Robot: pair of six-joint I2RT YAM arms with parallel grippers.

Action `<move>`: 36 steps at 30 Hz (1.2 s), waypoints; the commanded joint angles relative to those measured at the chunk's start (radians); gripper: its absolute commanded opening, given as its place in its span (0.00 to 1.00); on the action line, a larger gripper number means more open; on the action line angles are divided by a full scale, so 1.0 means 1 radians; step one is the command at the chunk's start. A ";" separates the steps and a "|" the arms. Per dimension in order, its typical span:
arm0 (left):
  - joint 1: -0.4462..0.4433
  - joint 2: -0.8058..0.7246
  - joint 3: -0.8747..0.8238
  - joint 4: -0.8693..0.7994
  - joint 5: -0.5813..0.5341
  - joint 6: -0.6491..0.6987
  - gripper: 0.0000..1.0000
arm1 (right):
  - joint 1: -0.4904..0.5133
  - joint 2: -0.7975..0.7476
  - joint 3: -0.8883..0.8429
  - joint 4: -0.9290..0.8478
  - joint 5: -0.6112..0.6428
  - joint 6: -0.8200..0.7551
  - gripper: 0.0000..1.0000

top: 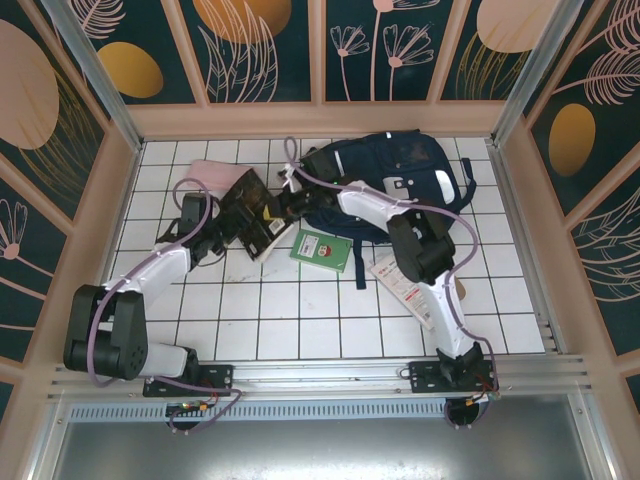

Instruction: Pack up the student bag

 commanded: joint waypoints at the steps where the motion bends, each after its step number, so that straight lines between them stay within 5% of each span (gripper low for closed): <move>1: -0.002 -0.006 0.042 0.084 0.103 -0.014 0.85 | -0.045 -0.119 -0.025 0.194 -0.068 0.096 0.00; 9: 0.000 0.061 0.076 0.255 0.232 -0.096 0.85 | -0.091 -0.205 -0.140 0.452 -0.131 0.300 0.00; 19: 0.000 0.118 0.057 0.572 0.374 -0.257 0.85 | -0.139 -0.238 -0.309 0.983 -0.166 0.698 0.00; 36: 0.001 0.148 0.033 0.748 0.419 -0.370 0.73 | -0.146 -0.211 -0.280 1.078 -0.172 0.788 0.00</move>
